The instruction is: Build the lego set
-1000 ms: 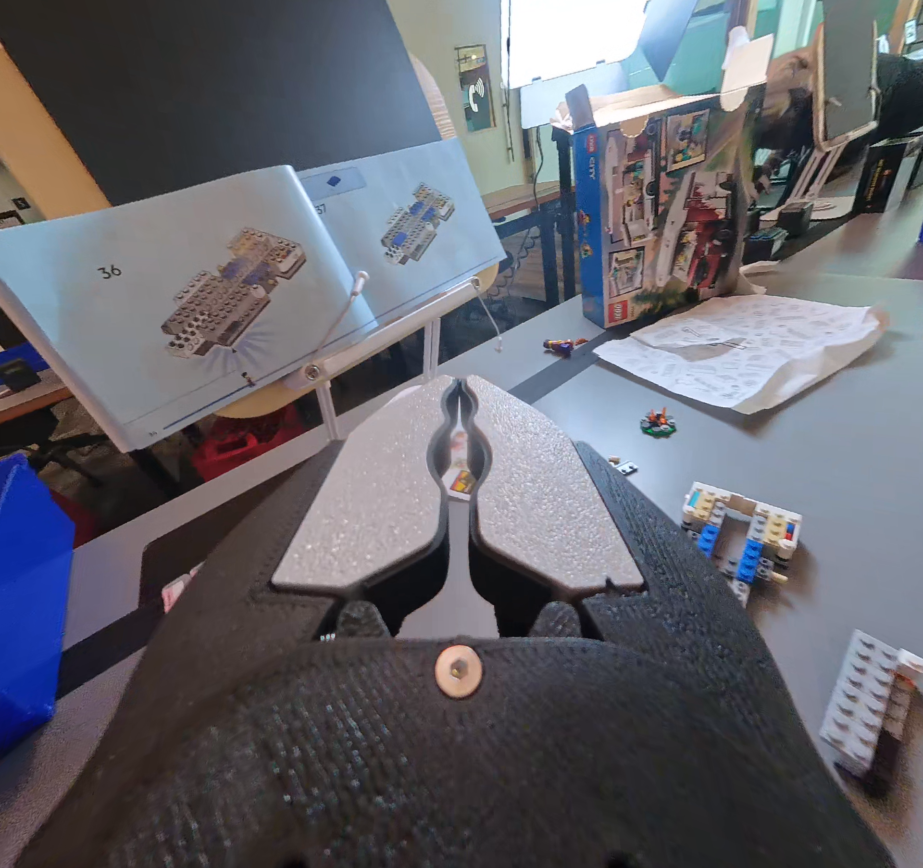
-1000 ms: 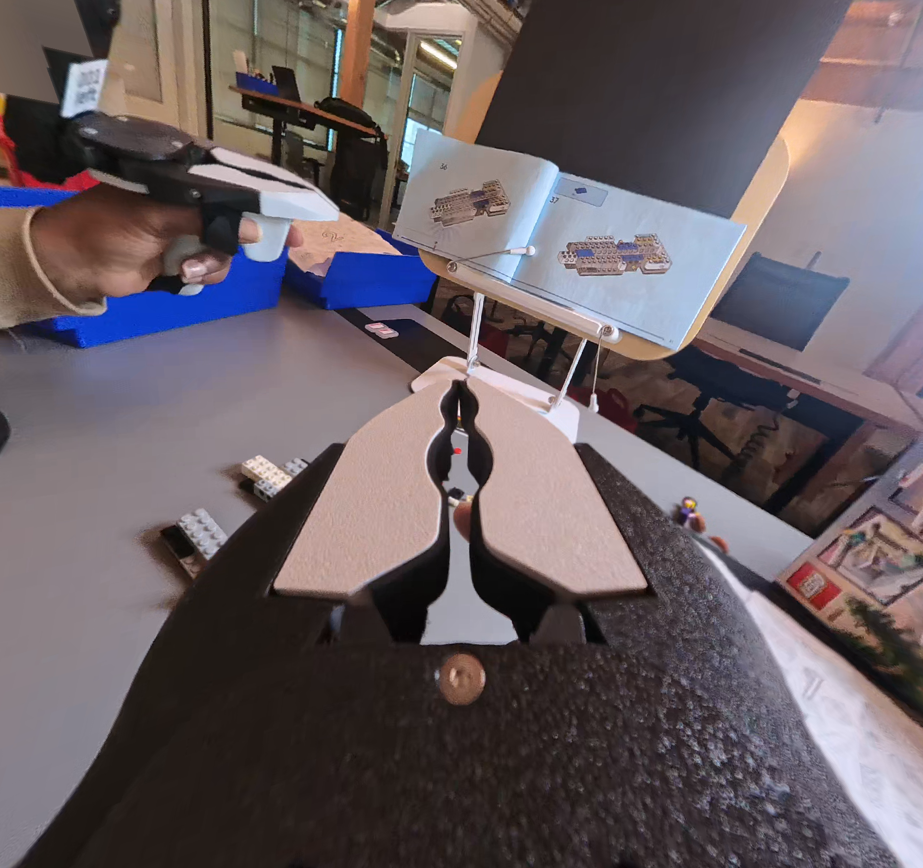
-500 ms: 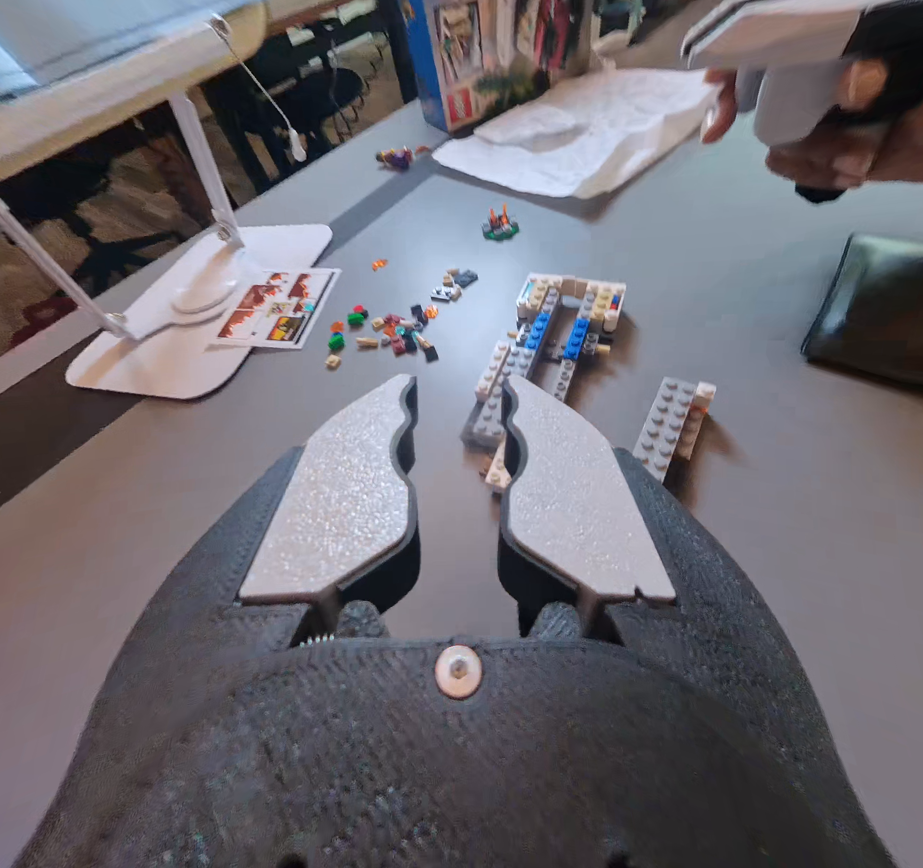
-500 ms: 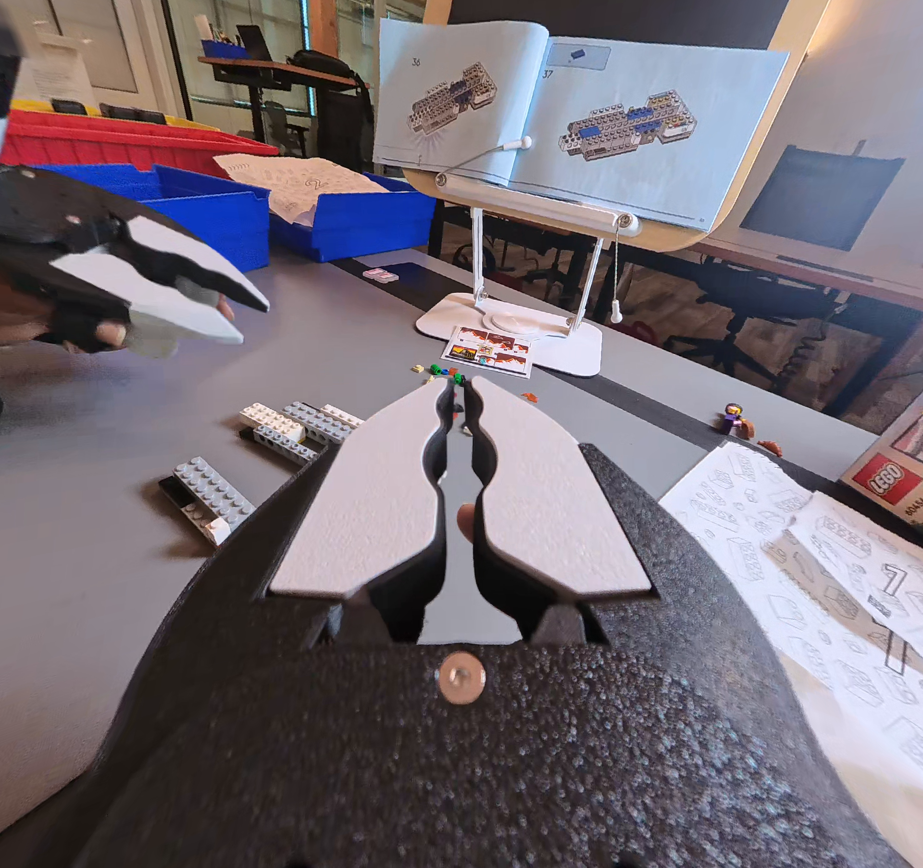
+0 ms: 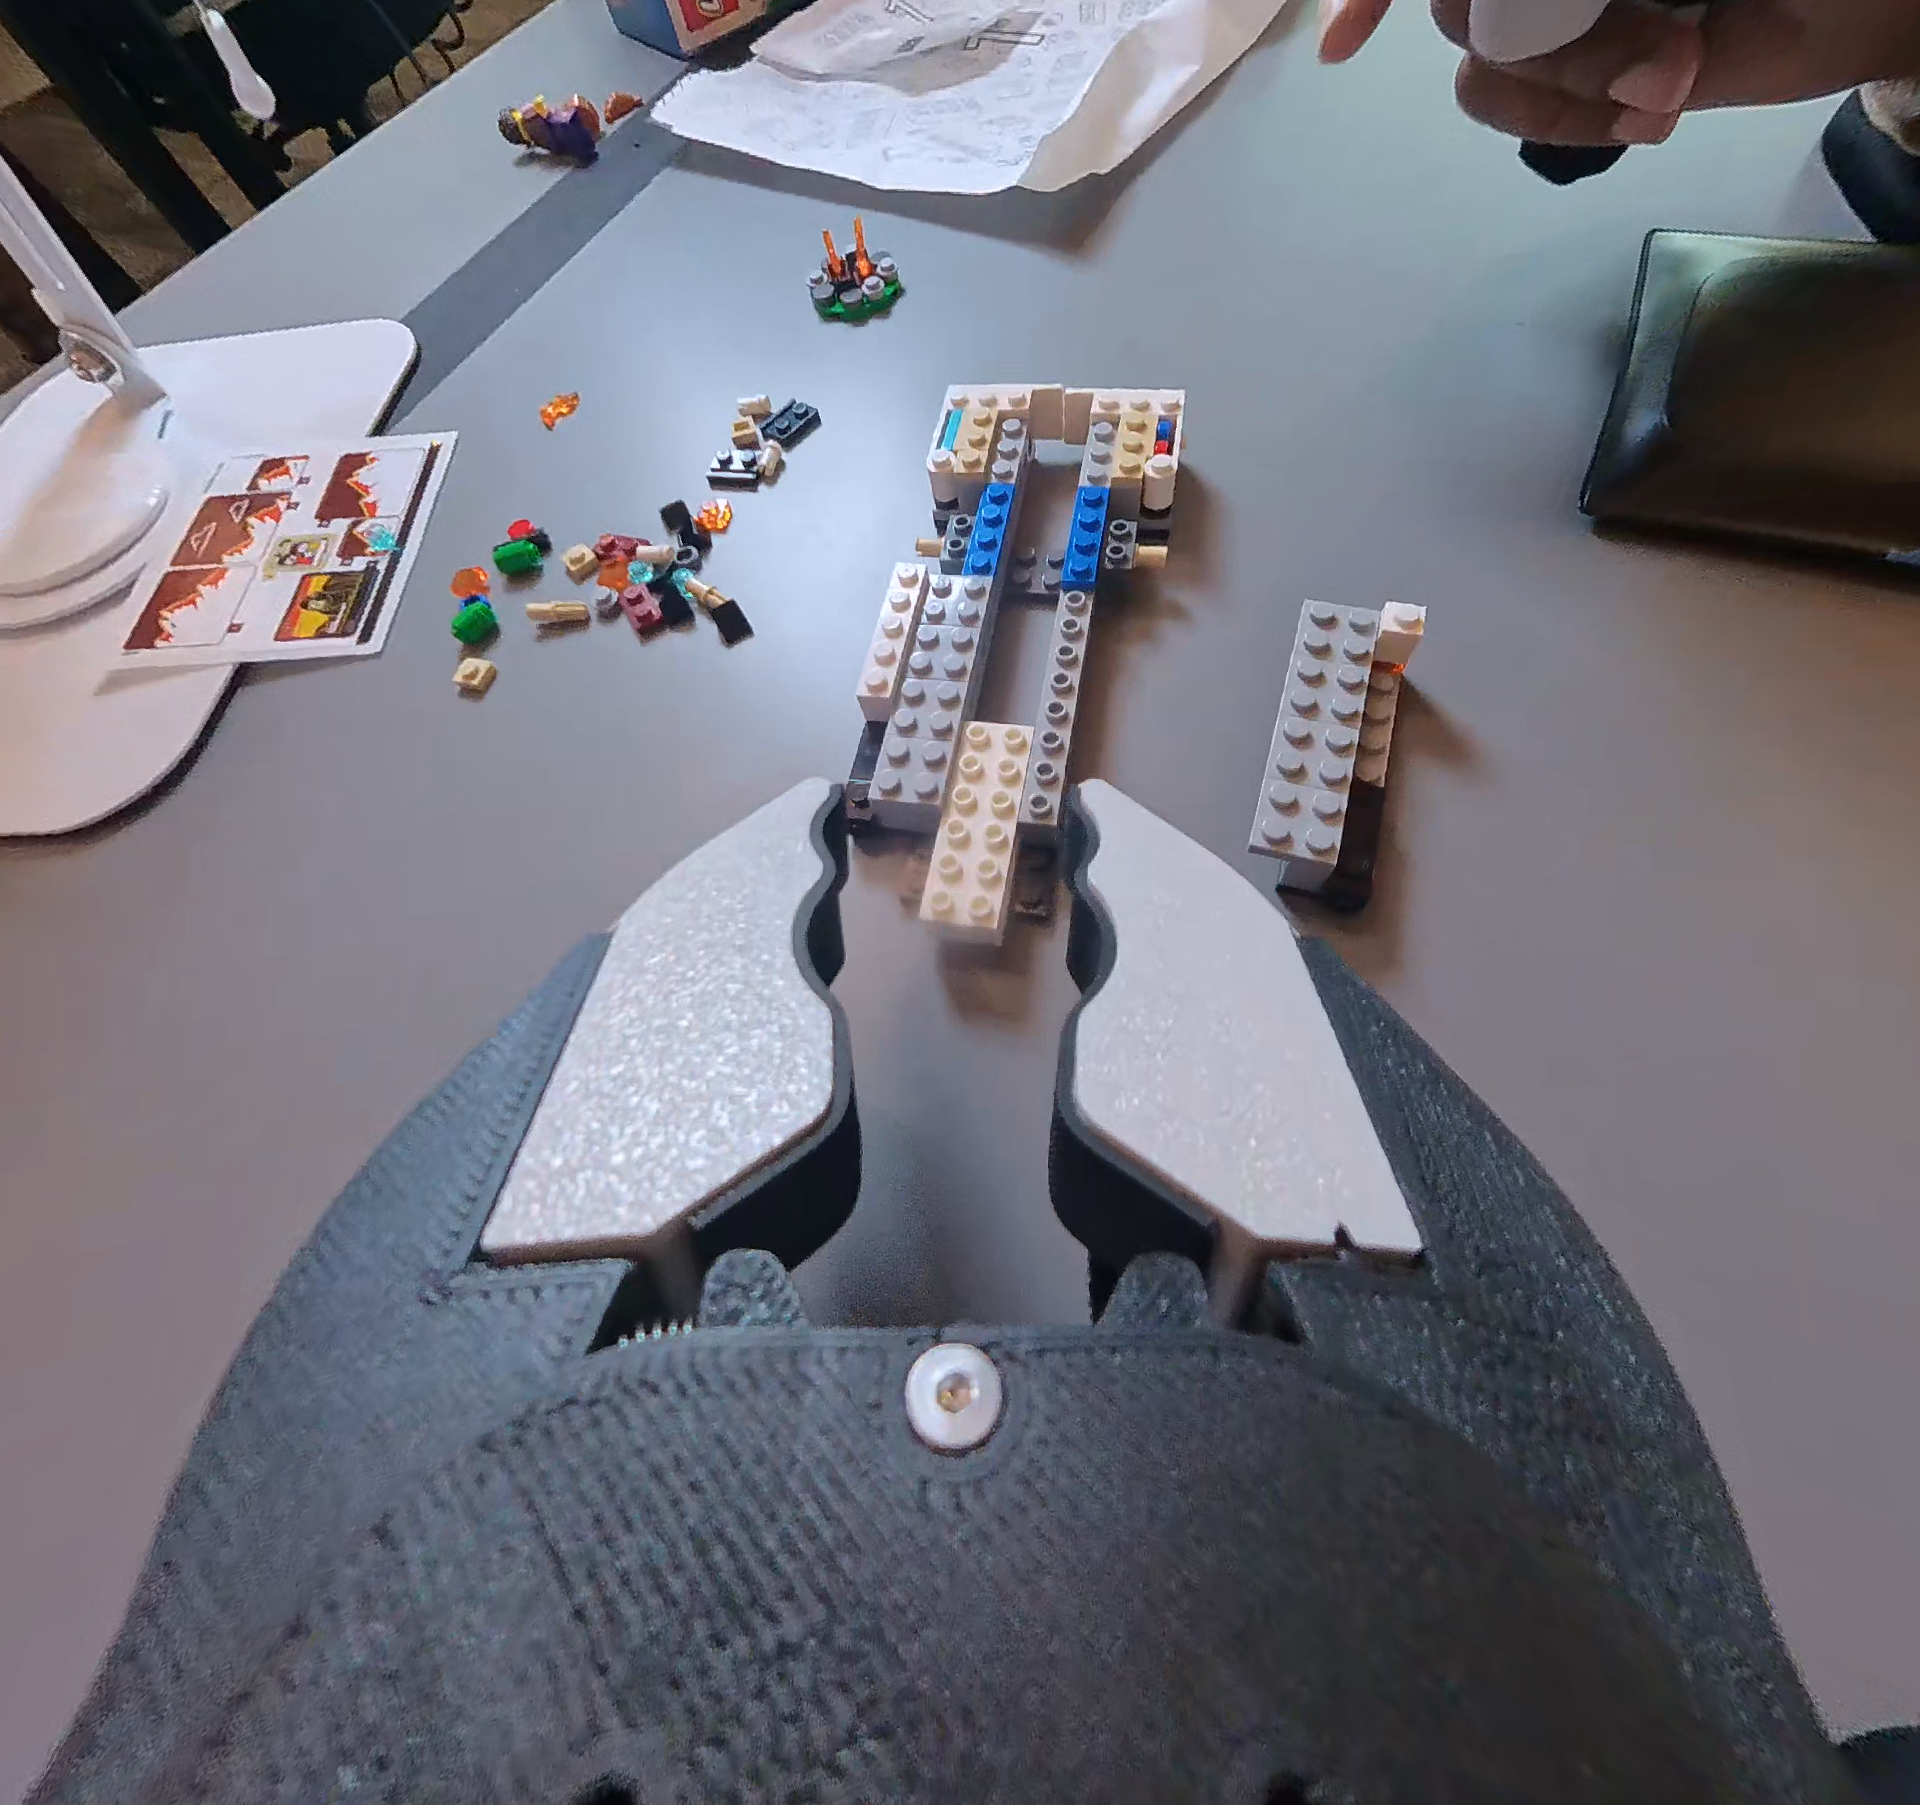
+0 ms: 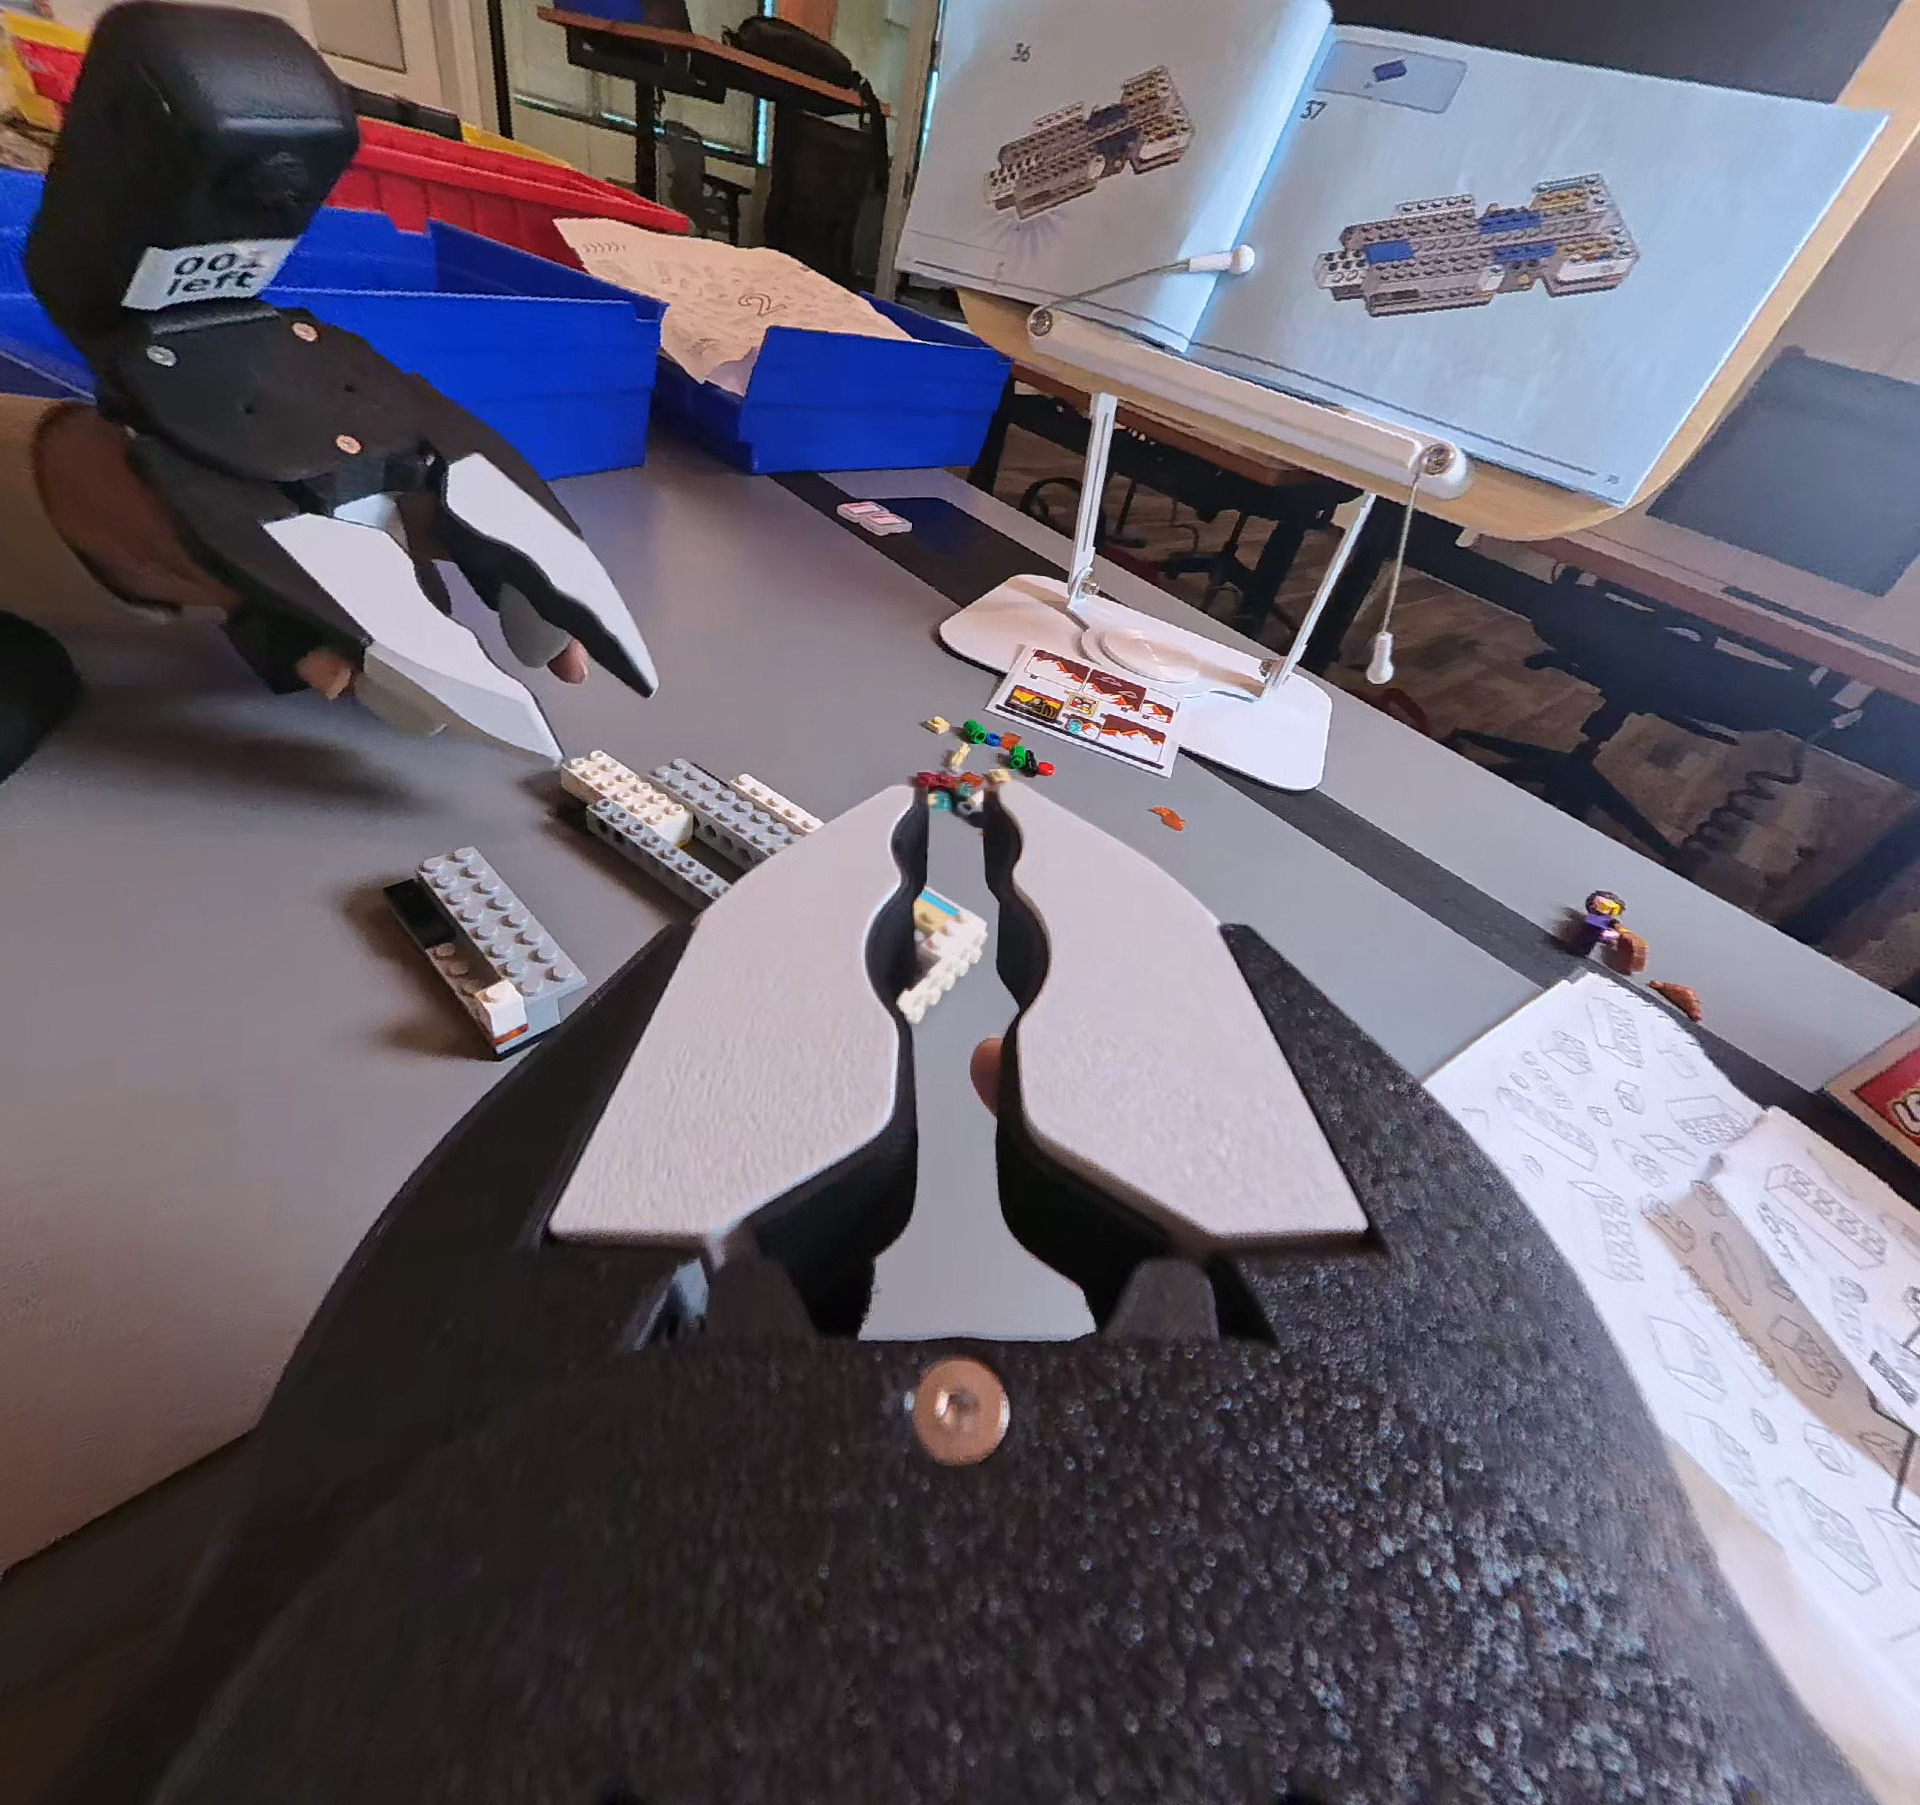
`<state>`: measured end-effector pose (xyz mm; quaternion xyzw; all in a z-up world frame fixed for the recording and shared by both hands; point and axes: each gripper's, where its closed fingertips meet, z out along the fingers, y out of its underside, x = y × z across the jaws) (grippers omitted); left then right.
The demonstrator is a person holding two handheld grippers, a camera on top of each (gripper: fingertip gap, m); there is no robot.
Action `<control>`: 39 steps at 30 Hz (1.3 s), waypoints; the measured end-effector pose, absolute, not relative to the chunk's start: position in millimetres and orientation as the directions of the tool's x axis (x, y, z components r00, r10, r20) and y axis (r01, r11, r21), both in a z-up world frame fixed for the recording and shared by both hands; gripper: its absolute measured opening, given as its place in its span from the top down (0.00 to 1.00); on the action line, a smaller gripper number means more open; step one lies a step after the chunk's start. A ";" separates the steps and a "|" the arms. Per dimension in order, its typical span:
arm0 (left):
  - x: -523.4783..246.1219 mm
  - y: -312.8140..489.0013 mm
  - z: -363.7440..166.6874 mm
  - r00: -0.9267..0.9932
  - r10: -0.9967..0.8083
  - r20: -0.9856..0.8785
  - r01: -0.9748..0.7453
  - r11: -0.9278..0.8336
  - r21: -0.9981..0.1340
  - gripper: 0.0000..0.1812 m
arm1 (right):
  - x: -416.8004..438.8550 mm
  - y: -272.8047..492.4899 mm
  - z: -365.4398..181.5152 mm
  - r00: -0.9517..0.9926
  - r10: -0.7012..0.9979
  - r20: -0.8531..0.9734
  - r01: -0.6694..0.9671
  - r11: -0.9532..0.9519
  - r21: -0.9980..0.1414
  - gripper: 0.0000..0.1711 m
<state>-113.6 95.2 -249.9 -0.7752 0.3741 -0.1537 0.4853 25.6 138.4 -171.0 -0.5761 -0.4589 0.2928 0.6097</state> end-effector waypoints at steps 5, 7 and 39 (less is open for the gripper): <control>-107.6 92.5 -241.1 0.655 -0.739 -0.160 -0.426 -0.185 -0.886 0.79 | 19.7 133.0 -178.4 0.370 0.902 0.222 0.190 0.160 -0.969 0.94; -103.2 90.2 -236.8 0.646 -0.746 -0.165 -0.416 -0.162 -0.895 0.80 | 20.0 133.3 -177.1 0.378 0.901 0.213 0.179 0.154 -0.972 0.93; -66.5 47.0 -277.5 0.421 -0.895 -0.149 -0.620 -0.163 -0.768 0.85 | -2.8 85.8 -235.7 0.043 0.965 0.258 0.423 0.217 -0.880 0.91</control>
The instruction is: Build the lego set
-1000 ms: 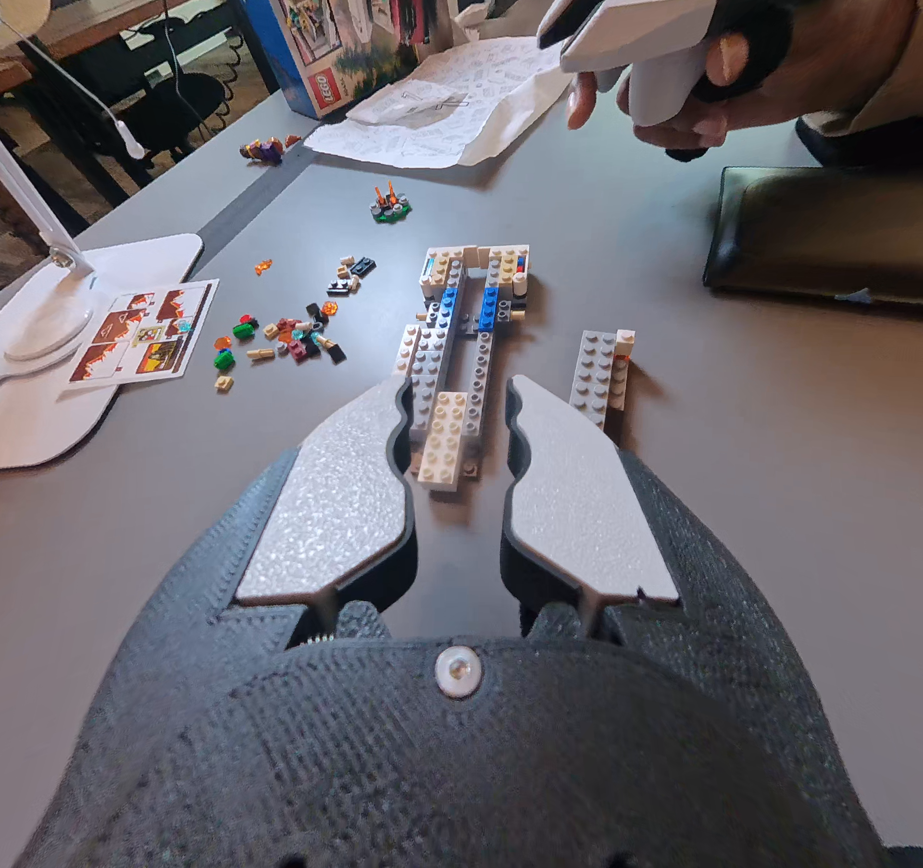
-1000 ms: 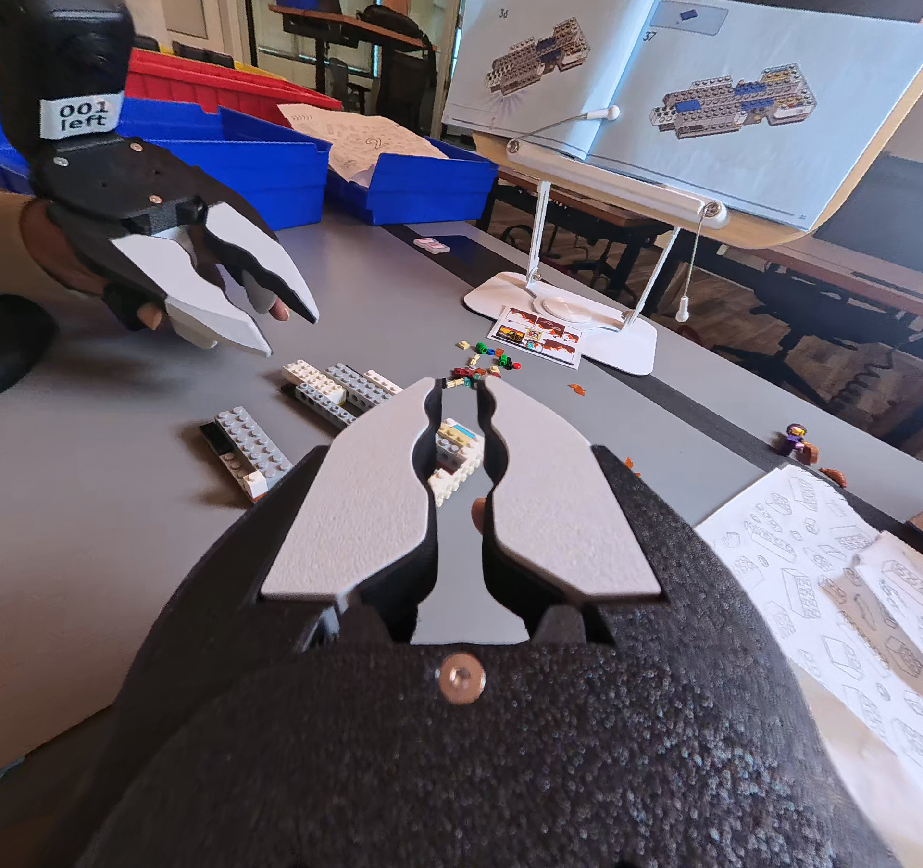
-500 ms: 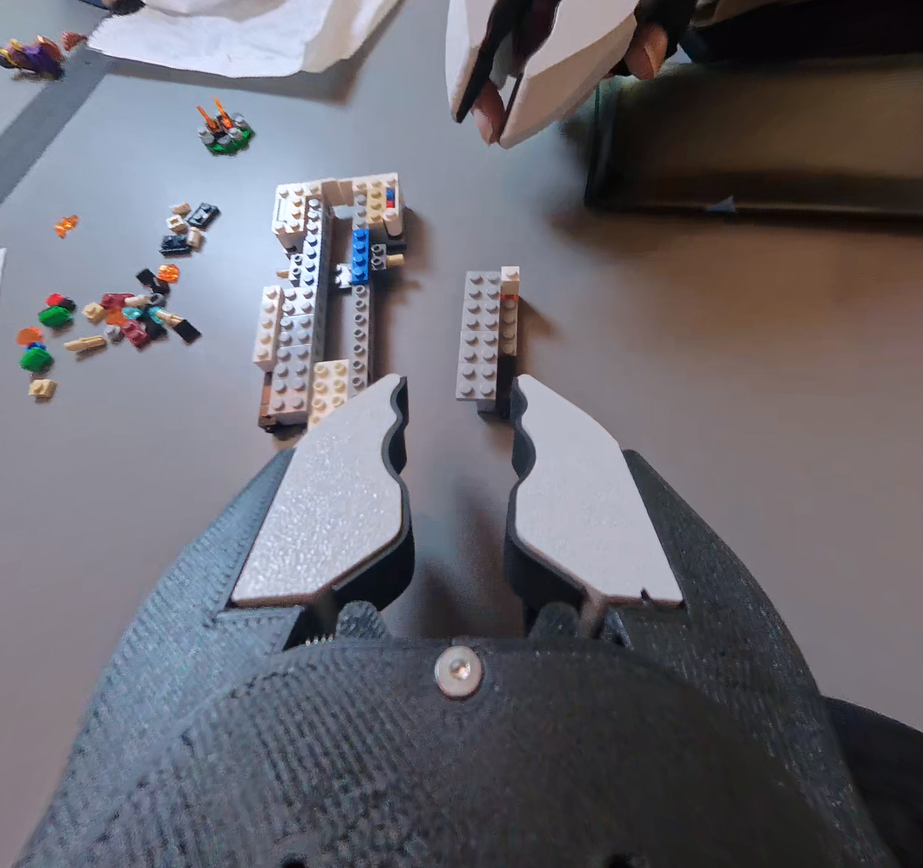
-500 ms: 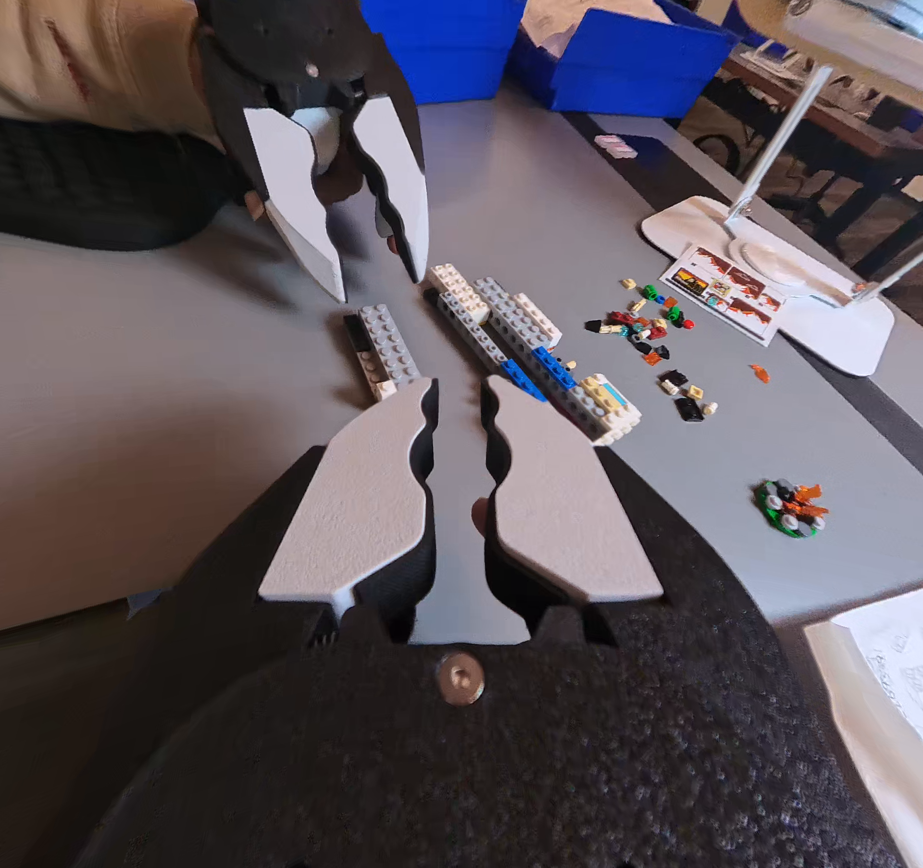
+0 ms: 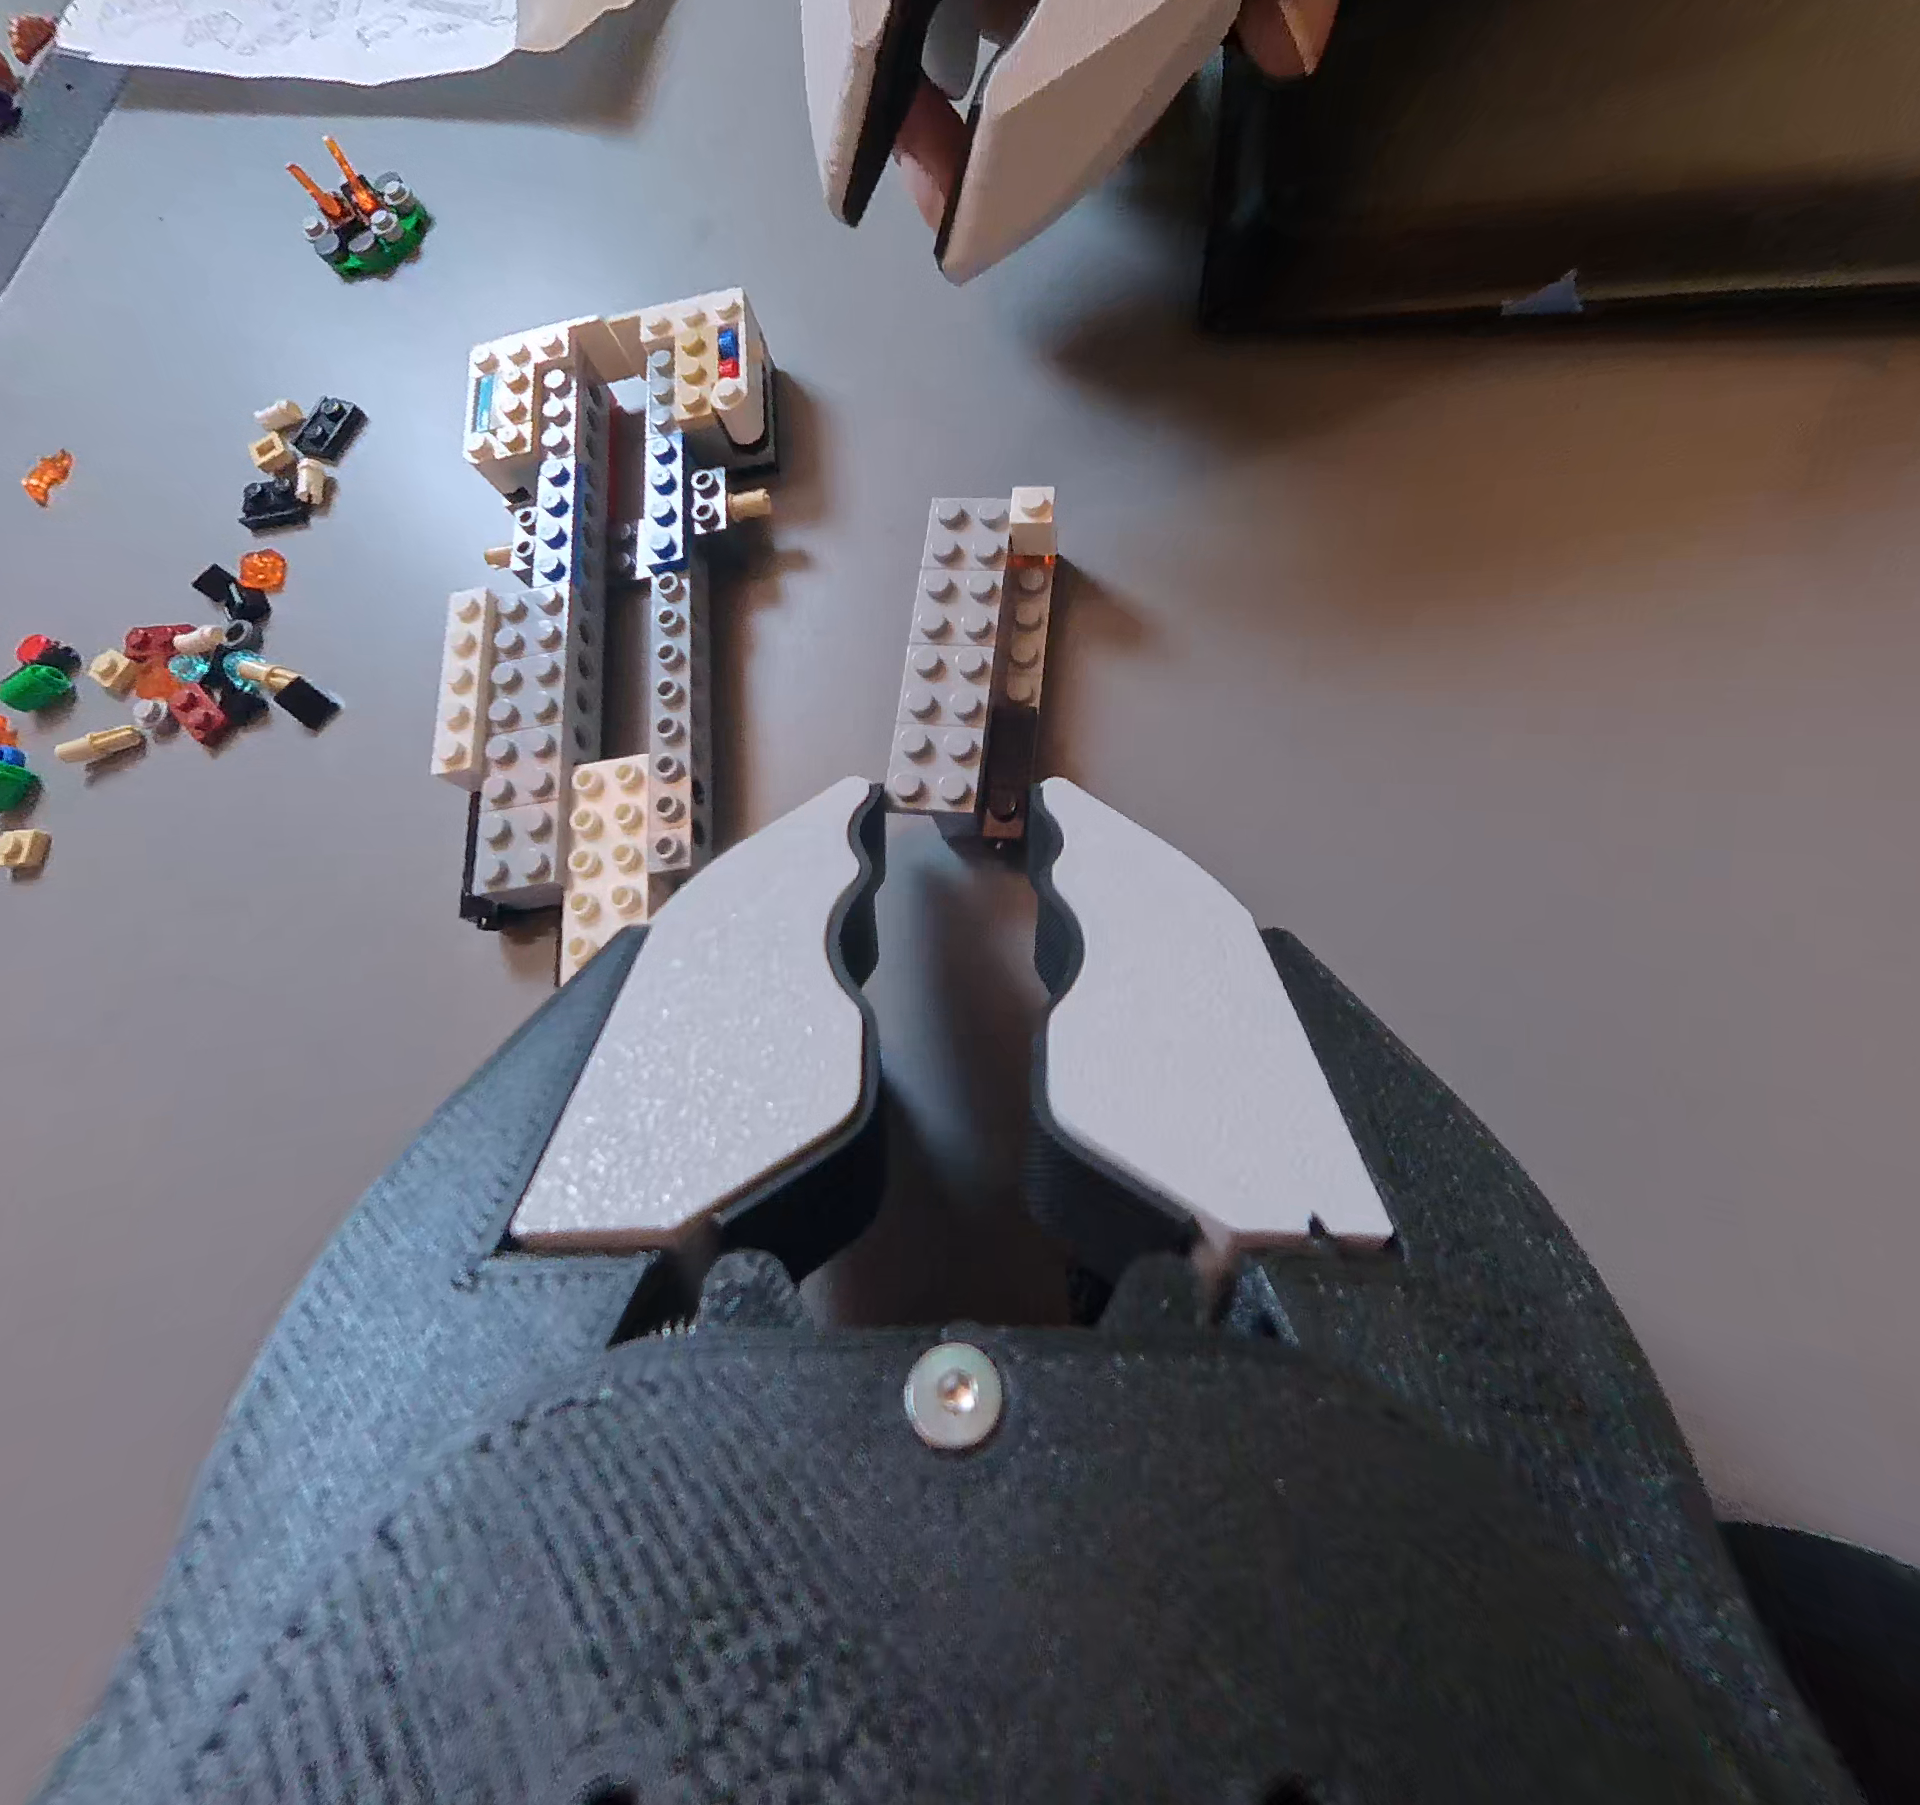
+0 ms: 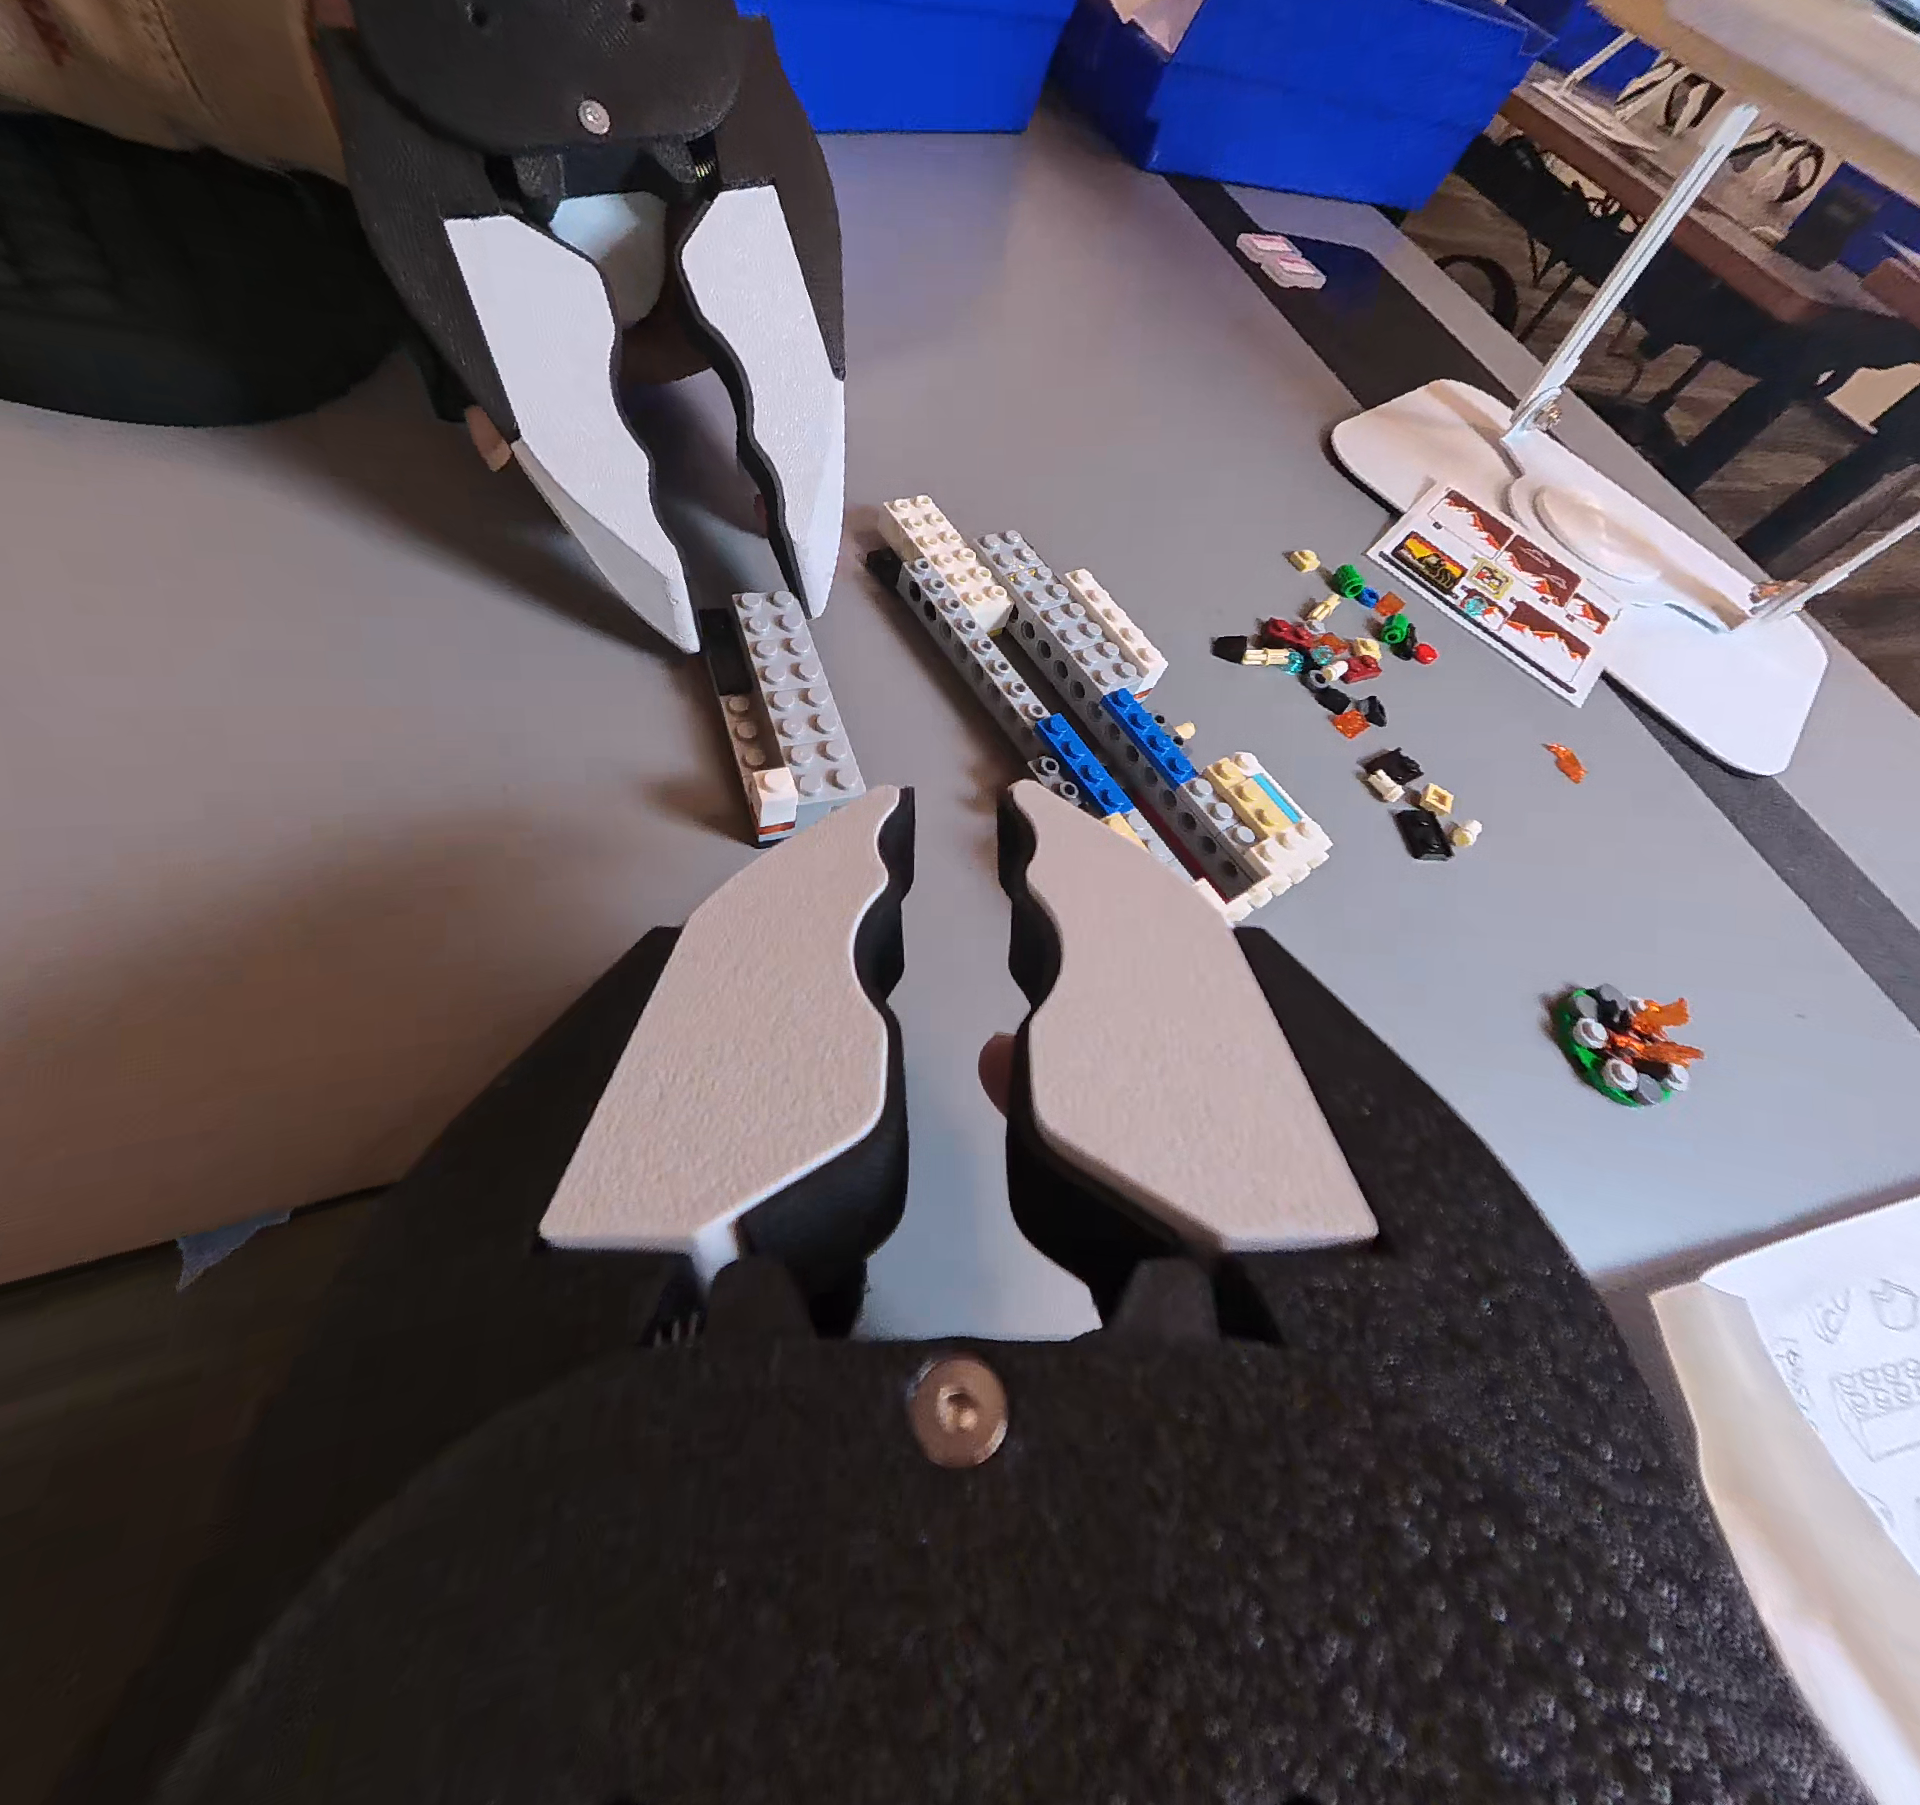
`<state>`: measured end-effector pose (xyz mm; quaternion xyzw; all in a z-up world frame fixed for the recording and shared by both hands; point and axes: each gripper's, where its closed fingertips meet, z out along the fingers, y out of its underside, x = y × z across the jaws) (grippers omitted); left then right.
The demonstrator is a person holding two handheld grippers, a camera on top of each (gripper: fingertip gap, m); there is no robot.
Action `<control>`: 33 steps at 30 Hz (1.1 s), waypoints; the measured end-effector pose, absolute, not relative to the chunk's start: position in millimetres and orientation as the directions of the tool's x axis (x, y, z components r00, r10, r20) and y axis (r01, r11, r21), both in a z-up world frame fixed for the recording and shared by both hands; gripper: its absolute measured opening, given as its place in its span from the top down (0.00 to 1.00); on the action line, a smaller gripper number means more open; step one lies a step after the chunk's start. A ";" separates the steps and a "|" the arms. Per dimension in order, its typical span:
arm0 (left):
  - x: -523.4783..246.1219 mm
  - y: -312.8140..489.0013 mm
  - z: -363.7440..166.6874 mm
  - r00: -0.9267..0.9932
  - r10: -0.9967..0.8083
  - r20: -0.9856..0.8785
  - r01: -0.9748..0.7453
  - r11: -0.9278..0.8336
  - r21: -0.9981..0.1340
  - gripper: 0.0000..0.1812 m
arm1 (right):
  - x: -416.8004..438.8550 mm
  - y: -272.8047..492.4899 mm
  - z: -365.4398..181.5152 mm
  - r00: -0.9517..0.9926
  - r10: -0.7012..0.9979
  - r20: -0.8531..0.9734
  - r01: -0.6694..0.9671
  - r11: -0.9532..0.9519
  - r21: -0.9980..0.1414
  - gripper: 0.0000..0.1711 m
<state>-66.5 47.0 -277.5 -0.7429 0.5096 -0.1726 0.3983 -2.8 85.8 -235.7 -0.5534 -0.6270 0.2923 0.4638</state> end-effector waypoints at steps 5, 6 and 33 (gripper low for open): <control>-67.4 49.1 -271.0 0.432 -0.886 -0.168 -0.609 -0.149 -0.779 0.86 | -4.0 80.1 -236.9 0.016 0.961 0.277 0.429 0.243 -0.870 0.91; -67.7 50.1 -268.7 0.439 -0.882 -0.172 -0.602 -0.147 -0.785 0.86 | -3.9 79.7 -235.8 0.016 0.960 0.280 0.427 0.246 -0.870 0.91; -55.5 35.3 -267.2 0.341 -0.872 -0.351 -0.700 0.014 -0.714 0.86 | -14.6 49.6 -265.5 -0.181 0.894 0.409 0.586 0.432 -0.685 0.81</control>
